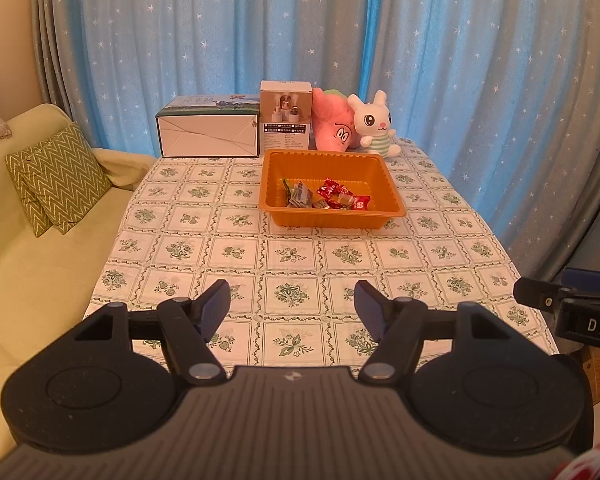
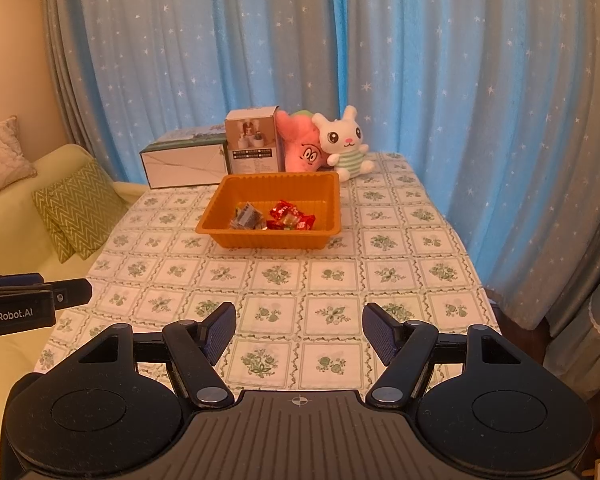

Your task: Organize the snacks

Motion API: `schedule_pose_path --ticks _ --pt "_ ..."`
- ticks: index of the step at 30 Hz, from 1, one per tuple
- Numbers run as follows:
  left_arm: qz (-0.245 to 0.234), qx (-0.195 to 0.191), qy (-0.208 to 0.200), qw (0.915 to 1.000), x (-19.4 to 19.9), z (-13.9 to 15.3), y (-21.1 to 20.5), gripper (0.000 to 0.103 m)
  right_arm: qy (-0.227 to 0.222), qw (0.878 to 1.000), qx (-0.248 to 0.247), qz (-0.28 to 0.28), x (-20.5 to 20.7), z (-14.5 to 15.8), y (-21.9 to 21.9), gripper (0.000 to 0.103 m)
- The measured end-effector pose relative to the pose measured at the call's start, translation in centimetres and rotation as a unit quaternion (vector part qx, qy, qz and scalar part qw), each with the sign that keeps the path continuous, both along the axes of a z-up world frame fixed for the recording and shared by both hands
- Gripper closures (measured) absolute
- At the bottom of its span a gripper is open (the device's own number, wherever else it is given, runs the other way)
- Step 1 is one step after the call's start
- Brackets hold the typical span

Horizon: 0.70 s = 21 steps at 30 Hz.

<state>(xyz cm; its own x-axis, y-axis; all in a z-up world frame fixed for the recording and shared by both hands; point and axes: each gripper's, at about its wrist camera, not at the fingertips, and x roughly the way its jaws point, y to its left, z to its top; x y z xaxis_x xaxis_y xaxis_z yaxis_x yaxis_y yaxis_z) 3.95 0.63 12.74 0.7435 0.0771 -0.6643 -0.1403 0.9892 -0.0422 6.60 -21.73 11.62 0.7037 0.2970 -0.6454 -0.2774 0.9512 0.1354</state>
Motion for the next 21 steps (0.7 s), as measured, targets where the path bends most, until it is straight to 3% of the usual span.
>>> schedule_pose_path --ticks 21 --pt "-0.001 0.001 0.001 1.0 0.23 -0.2 -0.12 0.037 0.002 1.0 0.001 -0.003 0.04 0.15 0.12 0.033"
